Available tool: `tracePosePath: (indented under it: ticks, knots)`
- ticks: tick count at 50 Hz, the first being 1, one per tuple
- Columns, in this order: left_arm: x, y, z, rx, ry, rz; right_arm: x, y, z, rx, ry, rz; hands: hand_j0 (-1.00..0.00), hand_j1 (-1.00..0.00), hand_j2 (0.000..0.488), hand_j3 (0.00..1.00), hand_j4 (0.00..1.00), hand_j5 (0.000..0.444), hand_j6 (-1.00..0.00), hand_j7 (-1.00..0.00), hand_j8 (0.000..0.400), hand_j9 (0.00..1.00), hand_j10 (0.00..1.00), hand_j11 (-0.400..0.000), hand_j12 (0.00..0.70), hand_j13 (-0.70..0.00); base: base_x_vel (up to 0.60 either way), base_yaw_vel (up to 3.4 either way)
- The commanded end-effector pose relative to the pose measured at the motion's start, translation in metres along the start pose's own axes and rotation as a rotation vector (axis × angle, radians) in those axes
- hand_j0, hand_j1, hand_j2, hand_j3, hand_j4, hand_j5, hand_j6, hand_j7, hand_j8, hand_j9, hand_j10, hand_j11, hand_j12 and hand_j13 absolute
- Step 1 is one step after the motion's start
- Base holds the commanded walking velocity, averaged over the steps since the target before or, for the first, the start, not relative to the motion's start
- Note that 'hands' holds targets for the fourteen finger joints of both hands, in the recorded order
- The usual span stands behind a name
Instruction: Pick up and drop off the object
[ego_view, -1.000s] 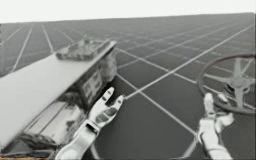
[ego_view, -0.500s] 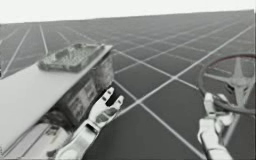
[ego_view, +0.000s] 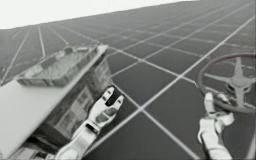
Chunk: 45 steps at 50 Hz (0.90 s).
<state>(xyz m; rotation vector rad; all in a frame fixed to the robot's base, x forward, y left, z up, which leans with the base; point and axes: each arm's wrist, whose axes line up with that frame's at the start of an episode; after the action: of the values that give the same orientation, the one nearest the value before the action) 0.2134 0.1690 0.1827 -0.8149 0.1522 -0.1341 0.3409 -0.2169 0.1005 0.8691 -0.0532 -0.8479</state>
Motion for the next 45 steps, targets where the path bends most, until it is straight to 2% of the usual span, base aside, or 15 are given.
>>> tracePosePath:
  ticks: [1,38,45]
  knots:
    - [0.0010,0.0019,-0.0009,-0.014,0.003,-0.009,-0.0002,0.0031,0.0073,-0.003,-0.032,0.013,0.00,0.00,0.000,1.00,1.00,0.000,0.00,0.00,0.000,1.00,1.00,-0.400,0.000,-0.700,0.30,0.00]
    - [0.0010,0.0019,-0.0009,-0.014,0.003,-0.009,-0.0002,0.0031,0.0073,-0.003,-0.032,0.013,0.00,0.00,0.000,1.00,1.00,0.000,0.00,0.00,0.000,1.00,1.00,-0.400,0.000,-0.700,0.20,-0.05]
    - [0.0010,0.0019,-0.0009,-0.014,0.003,-0.009,-0.0002,0.0031,0.0073,-0.003,-0.032,0.013,0.00,0.00,0.000,1.00,1.00,0.000,0.00,0.00,0.000,1.00,1.00,-0.400,0.000,-0.700,0.15,2.24]
